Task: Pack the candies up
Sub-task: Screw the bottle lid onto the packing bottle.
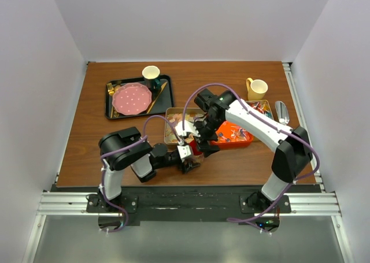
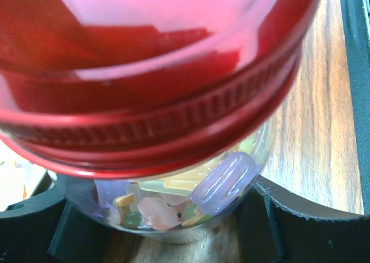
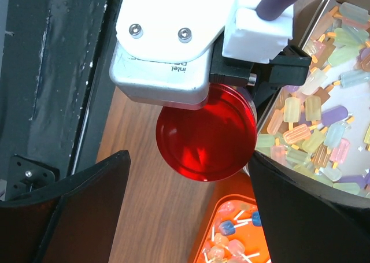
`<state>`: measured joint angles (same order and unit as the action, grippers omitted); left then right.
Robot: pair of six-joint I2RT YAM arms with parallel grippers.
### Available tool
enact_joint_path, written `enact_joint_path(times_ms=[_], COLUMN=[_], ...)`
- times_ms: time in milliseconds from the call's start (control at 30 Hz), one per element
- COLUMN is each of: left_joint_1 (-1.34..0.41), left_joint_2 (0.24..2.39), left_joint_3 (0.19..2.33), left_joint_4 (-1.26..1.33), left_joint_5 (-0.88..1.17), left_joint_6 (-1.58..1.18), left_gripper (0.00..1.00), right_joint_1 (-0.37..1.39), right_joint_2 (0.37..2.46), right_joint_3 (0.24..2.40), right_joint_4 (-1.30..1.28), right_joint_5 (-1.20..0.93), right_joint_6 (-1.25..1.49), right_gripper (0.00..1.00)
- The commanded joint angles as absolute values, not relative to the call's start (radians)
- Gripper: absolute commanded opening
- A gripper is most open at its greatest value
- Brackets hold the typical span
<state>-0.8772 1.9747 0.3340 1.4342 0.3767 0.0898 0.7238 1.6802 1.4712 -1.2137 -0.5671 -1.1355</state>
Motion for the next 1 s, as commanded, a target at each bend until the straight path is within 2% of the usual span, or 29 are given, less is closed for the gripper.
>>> enact_joint_path(times_ms=[0,433,533,767,967], left_joint_1=[-0.871,-0.871,-0.871,-0.873,-0.874], left_joint_2=[2.01,2.016,2.017,2.019,2.013], left_joint_3=[0.33,0.336,0.336,0.337,0.339], left_joint_4=[1.384,1.384,1.382,1.37,1.365], left_joint_5=[0.354,0.36,0.373,0.38,0.371], left_joint_6=[0.095,0.097,0.098,0.1,0.104], left_gripper=[0.0,0.0,0.0,0.0,0.0], right_joint_1=[0.735,0.7,0.644,0.658,0.707], right_joint_2=[1.62,1.473,1.512,1.664,1.704], right_joint_3=[1.436,1.304,1.351,1.572,1.577], right_joint_4=[-1.249,-1.241,-1.195,-1.224,-1.249], right_joint_5=[-0.568,-0.494,-0.515,-0.61,-0.63], right_joint_6=[-1.134,-1.04,-0.994,-1.006,-1.032], right_gripper=[0.86,0.85,0.85,0.86,0.86])
